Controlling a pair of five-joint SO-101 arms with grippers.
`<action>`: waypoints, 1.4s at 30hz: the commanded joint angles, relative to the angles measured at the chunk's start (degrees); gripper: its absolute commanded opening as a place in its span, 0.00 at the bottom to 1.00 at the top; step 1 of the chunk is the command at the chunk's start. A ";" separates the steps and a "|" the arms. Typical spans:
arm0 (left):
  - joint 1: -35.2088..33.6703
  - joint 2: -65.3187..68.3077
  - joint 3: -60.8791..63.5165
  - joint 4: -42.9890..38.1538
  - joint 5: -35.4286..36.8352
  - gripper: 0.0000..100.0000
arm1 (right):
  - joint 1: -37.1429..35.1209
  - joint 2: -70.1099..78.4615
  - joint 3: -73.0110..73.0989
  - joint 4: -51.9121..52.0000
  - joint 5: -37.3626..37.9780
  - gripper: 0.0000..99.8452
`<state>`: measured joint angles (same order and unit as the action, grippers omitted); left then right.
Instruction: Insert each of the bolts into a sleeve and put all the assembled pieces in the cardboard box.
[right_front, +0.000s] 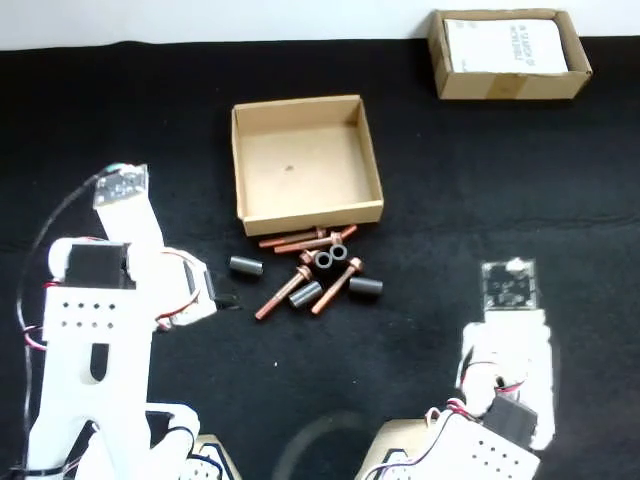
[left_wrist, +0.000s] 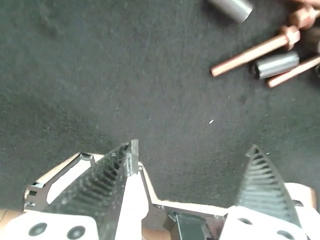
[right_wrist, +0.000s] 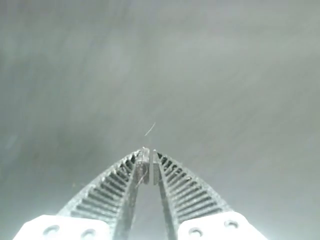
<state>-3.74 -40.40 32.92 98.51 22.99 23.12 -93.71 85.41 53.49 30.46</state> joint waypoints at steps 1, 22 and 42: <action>-0.92 -0.13 4.88 -8.09 0.18 0.37 | 0.31 -0.40 -8.75 -5.05 3.52 0.02; -7.60 0.13 40.04 -65.05 10.29 0.39 | -43.65 70.11 -63.96 32.57 -13.89 0.16; -8.75 0.13 43.56 -72.35 9.93 0.39 | -53.14 106.68 -91.47 42.51 5.19 0.16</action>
<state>-11.91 -40.31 76.44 27.12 33.10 -32.26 13.19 -5.41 95.69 31.52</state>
